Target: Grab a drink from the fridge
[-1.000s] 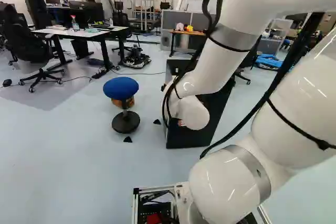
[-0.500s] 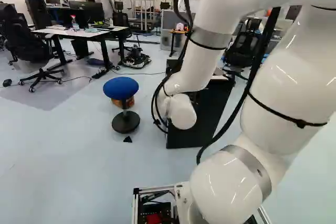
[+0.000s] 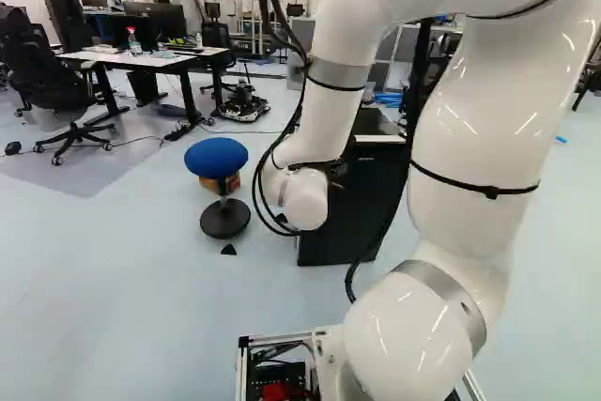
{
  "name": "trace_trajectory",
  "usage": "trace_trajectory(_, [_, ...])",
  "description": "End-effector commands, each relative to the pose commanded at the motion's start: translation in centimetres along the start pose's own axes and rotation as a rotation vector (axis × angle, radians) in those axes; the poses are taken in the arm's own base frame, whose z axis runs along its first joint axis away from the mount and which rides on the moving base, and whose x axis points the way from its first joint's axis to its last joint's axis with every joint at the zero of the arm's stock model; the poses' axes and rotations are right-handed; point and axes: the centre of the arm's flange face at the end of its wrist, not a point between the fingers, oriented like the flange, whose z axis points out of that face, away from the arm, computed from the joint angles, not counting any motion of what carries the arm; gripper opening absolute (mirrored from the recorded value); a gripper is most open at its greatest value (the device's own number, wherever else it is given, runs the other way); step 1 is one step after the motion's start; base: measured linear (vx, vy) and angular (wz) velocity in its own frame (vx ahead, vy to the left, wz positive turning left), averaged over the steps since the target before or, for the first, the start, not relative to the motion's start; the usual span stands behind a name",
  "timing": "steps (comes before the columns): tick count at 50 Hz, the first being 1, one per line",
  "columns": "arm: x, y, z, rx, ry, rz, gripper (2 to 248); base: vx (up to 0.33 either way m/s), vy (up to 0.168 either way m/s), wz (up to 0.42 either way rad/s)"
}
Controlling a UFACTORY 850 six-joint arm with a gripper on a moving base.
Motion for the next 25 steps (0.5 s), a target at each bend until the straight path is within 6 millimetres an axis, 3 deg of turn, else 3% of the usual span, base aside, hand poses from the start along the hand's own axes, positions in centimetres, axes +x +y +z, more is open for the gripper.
trace_trajectory(25, [-2.0, -2.0, 1.9, -0.132, 0.053, -0.004, 247, 0.000, 0.000, 0.000])
